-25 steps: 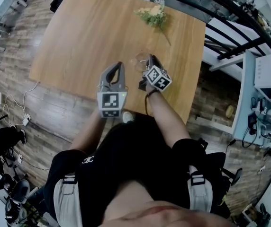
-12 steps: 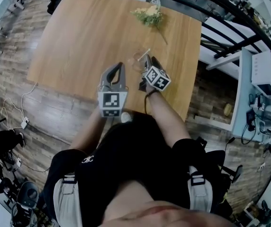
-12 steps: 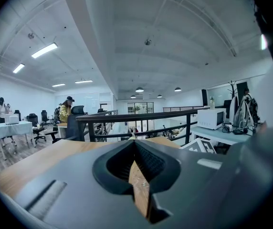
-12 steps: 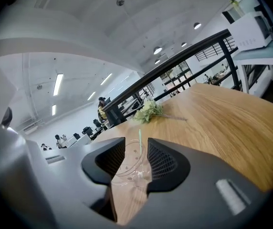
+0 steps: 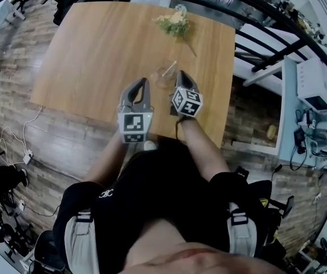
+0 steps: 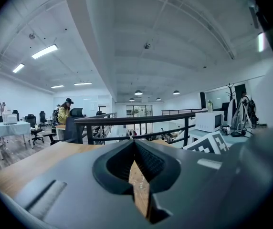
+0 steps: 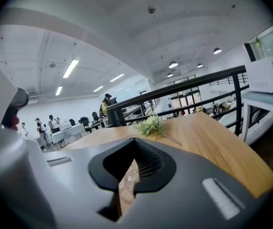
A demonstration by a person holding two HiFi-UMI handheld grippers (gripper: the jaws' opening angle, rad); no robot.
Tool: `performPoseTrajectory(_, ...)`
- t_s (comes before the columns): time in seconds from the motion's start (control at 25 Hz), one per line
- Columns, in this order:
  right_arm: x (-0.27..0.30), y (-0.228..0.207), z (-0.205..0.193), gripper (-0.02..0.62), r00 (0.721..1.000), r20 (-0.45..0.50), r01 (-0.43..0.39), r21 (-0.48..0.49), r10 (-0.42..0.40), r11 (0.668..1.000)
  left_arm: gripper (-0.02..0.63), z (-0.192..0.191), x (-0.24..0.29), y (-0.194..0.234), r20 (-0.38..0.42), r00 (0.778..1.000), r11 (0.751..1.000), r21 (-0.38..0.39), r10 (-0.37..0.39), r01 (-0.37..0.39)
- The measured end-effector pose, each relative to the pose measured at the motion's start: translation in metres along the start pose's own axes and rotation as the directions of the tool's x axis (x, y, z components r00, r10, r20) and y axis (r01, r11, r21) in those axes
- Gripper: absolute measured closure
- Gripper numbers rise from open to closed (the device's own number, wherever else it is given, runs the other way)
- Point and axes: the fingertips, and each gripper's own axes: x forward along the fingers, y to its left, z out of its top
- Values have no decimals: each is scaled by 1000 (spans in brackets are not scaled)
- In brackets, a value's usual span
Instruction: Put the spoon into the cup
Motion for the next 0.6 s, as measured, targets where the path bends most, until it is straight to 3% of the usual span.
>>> performPoseTrajectory(0.2,-34,29,39,594,993,109,-23,-177,43,984,594,3,-7,-1,15,1000,1000,0,-10,10)
performPoseTrajectory(0.36,-64,58,69,594,972,207,-46,-290,110,956,594,7,-11,-2,30,999,1000,-1,-26,26)
performPoseTrajectory(0.6,-106,71,98,594,938,312,-49,-303,148,952,594,13,-15,-12,54,997,998,4,-64,64)
